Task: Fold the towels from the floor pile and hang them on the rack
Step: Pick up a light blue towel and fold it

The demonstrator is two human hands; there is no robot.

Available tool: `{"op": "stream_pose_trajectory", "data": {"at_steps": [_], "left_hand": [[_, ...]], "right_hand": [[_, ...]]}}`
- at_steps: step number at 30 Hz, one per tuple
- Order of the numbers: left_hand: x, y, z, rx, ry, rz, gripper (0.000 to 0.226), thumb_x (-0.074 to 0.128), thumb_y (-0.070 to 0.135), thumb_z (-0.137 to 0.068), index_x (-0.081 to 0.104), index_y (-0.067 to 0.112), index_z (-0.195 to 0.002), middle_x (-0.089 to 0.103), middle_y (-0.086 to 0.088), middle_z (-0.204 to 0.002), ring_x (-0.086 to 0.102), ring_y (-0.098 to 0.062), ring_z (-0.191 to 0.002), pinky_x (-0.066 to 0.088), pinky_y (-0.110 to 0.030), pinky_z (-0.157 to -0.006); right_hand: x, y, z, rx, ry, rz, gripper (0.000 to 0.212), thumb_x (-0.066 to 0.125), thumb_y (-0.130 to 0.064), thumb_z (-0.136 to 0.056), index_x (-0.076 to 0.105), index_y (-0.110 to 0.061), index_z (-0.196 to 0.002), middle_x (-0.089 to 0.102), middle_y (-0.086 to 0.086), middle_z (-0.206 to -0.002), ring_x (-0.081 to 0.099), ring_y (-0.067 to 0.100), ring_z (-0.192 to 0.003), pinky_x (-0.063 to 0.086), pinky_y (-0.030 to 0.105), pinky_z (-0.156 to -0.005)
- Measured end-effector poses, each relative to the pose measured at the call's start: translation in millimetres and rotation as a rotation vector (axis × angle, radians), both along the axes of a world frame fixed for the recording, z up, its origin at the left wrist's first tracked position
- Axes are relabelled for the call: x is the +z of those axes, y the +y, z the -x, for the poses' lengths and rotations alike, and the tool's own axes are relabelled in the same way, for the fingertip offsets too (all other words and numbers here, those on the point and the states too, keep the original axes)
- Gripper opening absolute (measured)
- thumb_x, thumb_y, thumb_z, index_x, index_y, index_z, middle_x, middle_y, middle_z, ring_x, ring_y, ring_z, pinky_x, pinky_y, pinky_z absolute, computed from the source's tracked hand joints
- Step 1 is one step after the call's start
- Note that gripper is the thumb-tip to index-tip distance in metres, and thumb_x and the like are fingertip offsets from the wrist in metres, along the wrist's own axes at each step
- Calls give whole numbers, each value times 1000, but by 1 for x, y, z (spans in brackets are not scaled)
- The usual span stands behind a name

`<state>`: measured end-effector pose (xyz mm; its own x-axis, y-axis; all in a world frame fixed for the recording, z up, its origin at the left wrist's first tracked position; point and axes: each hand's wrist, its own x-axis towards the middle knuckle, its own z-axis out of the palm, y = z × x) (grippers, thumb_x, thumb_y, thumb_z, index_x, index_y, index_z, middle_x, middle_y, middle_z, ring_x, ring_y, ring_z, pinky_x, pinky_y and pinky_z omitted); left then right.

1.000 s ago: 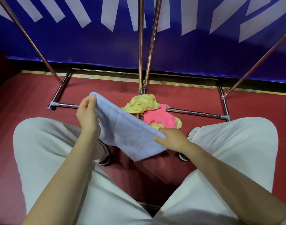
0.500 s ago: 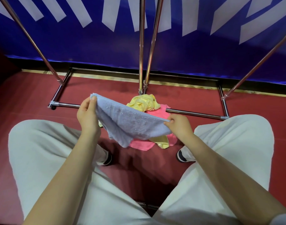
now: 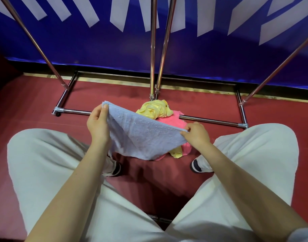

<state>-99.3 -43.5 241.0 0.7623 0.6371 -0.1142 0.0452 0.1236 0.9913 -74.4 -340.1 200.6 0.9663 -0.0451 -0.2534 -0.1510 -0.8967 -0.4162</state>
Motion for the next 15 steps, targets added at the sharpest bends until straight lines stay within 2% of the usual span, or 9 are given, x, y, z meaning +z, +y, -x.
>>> {"op": "stream_pose_trajectory", "data": {"at_steps": [3, 5, 8, 10, 12, 15], "left_hand": [[-4, 3, 0, 32, 25, 39, 8, 61, 25, -94, 69, 24, -95, 65, 17, -87, 58, 9, -82, 47, -12, -83], [-5, 5, 0, 65, 33, 74, 8, 61, 24, -94, 70, 24, -95, 65, 16, -89, 59, 6, -86, 48, -15, -87], [-7, 11, -1, 132, 24, 149, 11, 62, 19, -93, 71, 16, -97, 65, 11, -93, 60, 3, -87, 49, -18, -86], [-8, 16, -3, 170, 27, 202, 21, 63, 20, -91, 71, 7, -106, 64, 8, -92, 59, -5, -89, 49, -25, -86], [-6, 18, -5, 174, 49, 176, 19, 62, 24, -91, 71, 12, -102, 63, 10, -87, 57, -8, -88, 48, -30, -83], [0, 10, -3, 153, 59, 56, 14, 58, 26, -94, 68, 19, -99, 63, 14, -91, 57, -3, -87, 48, -24, -84]], "right_hand": [[-2, -5, -3, -85, 56, -149, 12, 66, -22, -83, 56, -15, -80, 50, 5, -98, 54, 26, -95, 36, 26, -71], [-1, -7, -6, -112, 58, -242, 14, 65, -19, -84, 54, -14, -78, 56, 9, -94, 52, 23, -82, 35, 25, -64], [16, -2, -6, -181, -14, -547, 8, 60, -13, -88, 54, -10, -84, 52, 5, -82, 44, 16, -73, 33, 21, -56], [32, 0, -7, -222, -118, -731, 6, 60, -11, -89, 55, -13, -86, 51, -3, -80, 45, 11, -72, 36, 14, -57], [46, 0, -8, -238, -207, -825, 9, 62, -15, -88, 56, -20, -84, 54, -8, -79, 49, 6, -72, 39, 10, -60], [59, 2, -8, -306, -275, -883, 8, 60, -29, -77, 56, -29, -84, 58, -10, -82, 53, 4, -75, 42, 16, -67]]}}
